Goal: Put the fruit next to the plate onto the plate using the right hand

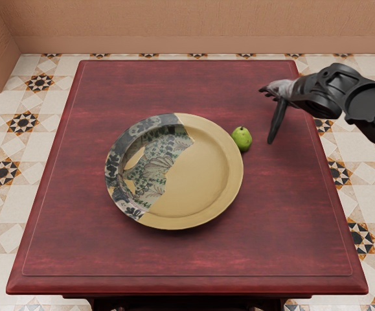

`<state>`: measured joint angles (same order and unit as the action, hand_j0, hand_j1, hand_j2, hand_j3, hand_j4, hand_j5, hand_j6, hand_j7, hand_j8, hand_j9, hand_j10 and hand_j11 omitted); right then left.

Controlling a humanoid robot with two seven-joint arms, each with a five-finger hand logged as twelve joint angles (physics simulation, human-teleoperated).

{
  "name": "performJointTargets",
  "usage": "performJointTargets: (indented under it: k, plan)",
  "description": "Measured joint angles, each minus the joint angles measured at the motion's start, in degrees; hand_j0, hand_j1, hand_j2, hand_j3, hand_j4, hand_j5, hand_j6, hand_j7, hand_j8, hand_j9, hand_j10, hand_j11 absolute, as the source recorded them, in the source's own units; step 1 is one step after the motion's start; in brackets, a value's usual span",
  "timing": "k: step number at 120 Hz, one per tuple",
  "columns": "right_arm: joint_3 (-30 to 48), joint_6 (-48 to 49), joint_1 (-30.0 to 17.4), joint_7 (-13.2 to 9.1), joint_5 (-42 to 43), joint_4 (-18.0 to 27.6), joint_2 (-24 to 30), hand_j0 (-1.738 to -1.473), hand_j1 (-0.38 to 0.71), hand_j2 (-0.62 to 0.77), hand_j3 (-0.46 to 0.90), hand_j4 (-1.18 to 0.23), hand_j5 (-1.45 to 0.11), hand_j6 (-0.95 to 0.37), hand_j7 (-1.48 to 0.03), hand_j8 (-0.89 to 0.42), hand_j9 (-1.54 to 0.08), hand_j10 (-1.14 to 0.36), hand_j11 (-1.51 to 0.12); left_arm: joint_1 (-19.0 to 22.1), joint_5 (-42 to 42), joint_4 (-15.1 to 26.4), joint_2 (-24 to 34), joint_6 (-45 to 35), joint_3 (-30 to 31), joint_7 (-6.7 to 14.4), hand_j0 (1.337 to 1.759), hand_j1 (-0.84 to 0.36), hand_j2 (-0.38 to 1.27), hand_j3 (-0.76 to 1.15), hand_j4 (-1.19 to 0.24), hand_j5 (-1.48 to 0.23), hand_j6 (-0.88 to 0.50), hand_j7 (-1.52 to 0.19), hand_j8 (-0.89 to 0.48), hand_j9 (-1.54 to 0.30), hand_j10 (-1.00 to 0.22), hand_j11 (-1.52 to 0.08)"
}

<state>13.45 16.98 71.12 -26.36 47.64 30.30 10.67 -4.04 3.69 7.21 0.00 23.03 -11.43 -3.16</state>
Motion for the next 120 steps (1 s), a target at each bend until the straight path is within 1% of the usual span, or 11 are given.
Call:
performJointTargets:
  k: [28, 34, 41, 54, 72, 86, 103, 120]
  plan:
    - [-0.12, 0.53, -1.06, 9.79, 0.5, 1.53, 0.31, -1.658, -0.35, 0.0, 0.0, 0.0, 0.0, 0.0, 0.0, 0.0, 0.0, 0.0, 0.0, 0.0, 0.0, 0.0, 0.0, 0.0, 0.0, 0.0, 1.658, 0.33, 0.0, 0.0, -0.01, -0.02, -0.01, -0.02, -0.01, -0.02, -0.01, -0.02]
    - [-0.05, 1.46, -1.47, 11.3, 0.23, 1.72, 0.85, -1.658, -0.35, 0.0, 0.0, 0.0, 0.0, 0.0, 0.0, 0.0, 0.0, 0.0, 0.0, 0.0, 0.0, 0.0, 0.0, 0.0, 0.0, 0.0, 1.658, 0.33, 0.0, 0.0, -0.01, -0.02, -0.01, -0.02, -0.01, -0.02, -0.01, -0.02]
    - [0.27, 3.87, -1.79, 12.35, -0.25, 1.86, 2.36, -1.658, -0.35, 0.0, 0.0, 0.0, 0.0, 0.0, 0.0, 0.0, 0.0, 0.0, 0.0, 0.0, 0.0, 0.0, 0.0, 0.0, 0.0, 0.0, 1.658, 0.33, 0.0, 0.0, -0.01, -0.02, -0.01, -0.02, -0.01, -0.02, -0.01, -0.02]
    - [0.19, 8.24, -2.07, 13.19, -2.67, 1.98, 5.0, -1.658, -0.35, 0.0, 0.0, 0.0, 0.0, 0.0, 0.0, 0.0, 0.0, 0.0, 0.0, 0.0, 0.0, 0.0, 0.0, 0.0, 0.0, 0.0, 1.658, 0.33, 0.0, 0.0, -0.01, -0.02, -0.01, -0.02, -0.01, -0.02, -0.01, -0.02]
    - [-0.04, 10.25, -2.14, 13.51, -3.69, 2.09, 5.7, -1.658, -0.35, 0.0, 0.0, 0.0, 0.0, 0.0, 0.0, 0.0, 0.0, 0.0, 0.0, 0.0, 0.0, 0.0, 0.0, 0.0, 0.0, 0.0, 1.658, 0.33, 0.0, 0.0, -0.01, -0.02, -0.01, -0.02, -0.01, -0.02, -0.01, -0.02]
    - [-2.07, 10.49, -1.85, 13.58, -3.43, 2.11, 4.81, -1.658, -0.35, 0.0, 0.0, 0.0, 0.0, 0.0, 0.0, 0.0, 0.0, 0.0, 0.0, 0.0, 0.0, 0.0, 0.0, 0.0, 0.0, 0.0, 1.658, 0.33, 0.0, 0.0, -0.01, -0.02, -0.01, -0.02, -0.01, -0.02, -0.01, -0.02]
    - [-8.18, 9.96, 0.16, 13.51, -3.0, 2.12, 4.03, -1.658, -0.35, 0.0, 0.0, 0.0, 0.0, 0.0, 0.0, 0.0, 0.0, 0.0, 0.0, 0.0, 0.0, 0.0, 0.0, 0.0, 0.0, 0.0, 1.658, 0.33, 0.0, 0.0, -0.01, -0.02, -0.01, -0.02, -0.01, -0.02, -0.01, -0.02]
    - [-11.45, 7.49, 1.86, 13.24, -0.97, 2.12, 2.58, -1.658, -0.35, 0.0, 0.0, 0.0, 0.0, 0.0, 0.0, 0.0, 0.0, 0.0, 0.0, 0.0, 0.0, 0.0, 0.0, 0.01, 0.0, 0.0, 1.658, 0.33, 0.0, 0.0, -0.01, -0.02, -0.01, -0.02, -0.01, -0.02, -0.01, -0.02]
